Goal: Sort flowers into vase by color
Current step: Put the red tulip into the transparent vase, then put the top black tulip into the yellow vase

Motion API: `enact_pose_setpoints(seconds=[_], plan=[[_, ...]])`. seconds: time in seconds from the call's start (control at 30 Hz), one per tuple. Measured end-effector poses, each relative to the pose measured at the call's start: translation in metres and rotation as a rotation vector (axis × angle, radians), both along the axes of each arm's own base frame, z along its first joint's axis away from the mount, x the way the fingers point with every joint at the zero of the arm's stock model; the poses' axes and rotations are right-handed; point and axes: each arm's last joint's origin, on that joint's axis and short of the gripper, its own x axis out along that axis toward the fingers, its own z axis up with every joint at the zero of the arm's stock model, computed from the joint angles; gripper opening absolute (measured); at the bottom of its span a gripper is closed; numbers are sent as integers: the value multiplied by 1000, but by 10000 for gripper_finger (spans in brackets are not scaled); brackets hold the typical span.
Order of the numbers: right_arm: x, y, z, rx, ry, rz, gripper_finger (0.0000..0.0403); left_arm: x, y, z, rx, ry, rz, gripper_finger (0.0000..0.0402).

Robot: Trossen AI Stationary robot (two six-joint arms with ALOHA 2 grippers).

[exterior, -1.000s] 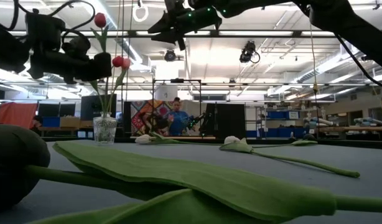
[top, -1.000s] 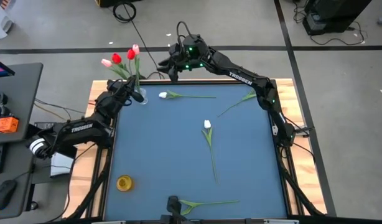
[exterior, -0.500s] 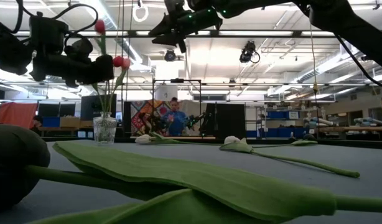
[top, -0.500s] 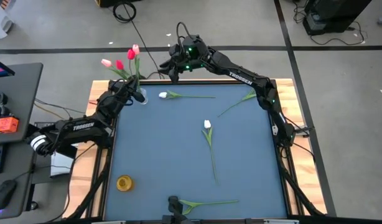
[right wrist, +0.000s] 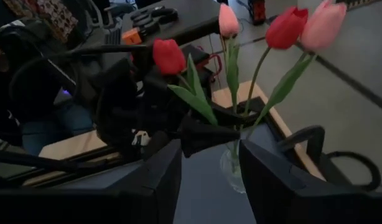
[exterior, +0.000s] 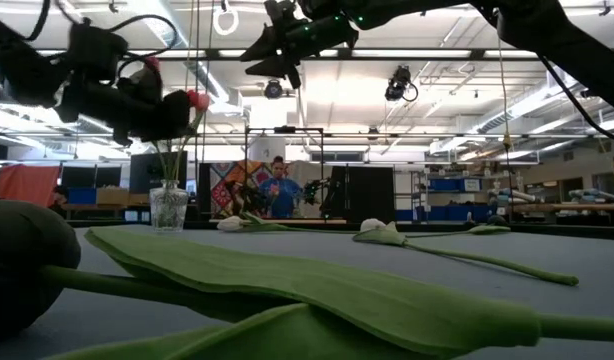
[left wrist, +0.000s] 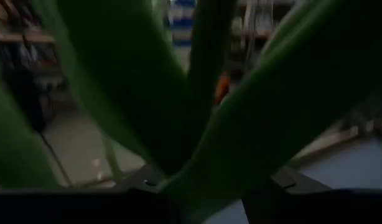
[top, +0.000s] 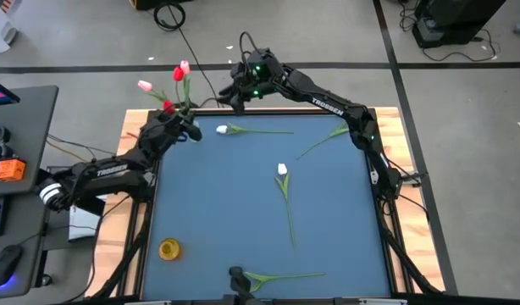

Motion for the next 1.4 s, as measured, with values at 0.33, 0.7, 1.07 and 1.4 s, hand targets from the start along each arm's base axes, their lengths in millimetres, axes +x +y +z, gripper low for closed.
enact_pose_setpoints(seconds=[0.33, 0.7, 1.07, 1.4], plan=[[-2, 2, -7, 70, 62, 21, 168, 11, 9, 57, -237, 322, -1, 166], [-3, 4, -8, 148, 79, 39, 168, -2, -2, 99, -440, 466, 31, 267], [-11, 18, -30, 194, 349, -44, 167, -11, -22, 146, -498, 519, -7, 272], [-34, 41, 0, 77, 428, -157, 167, -10, -45, 152, -523, 446, -88, 272]])
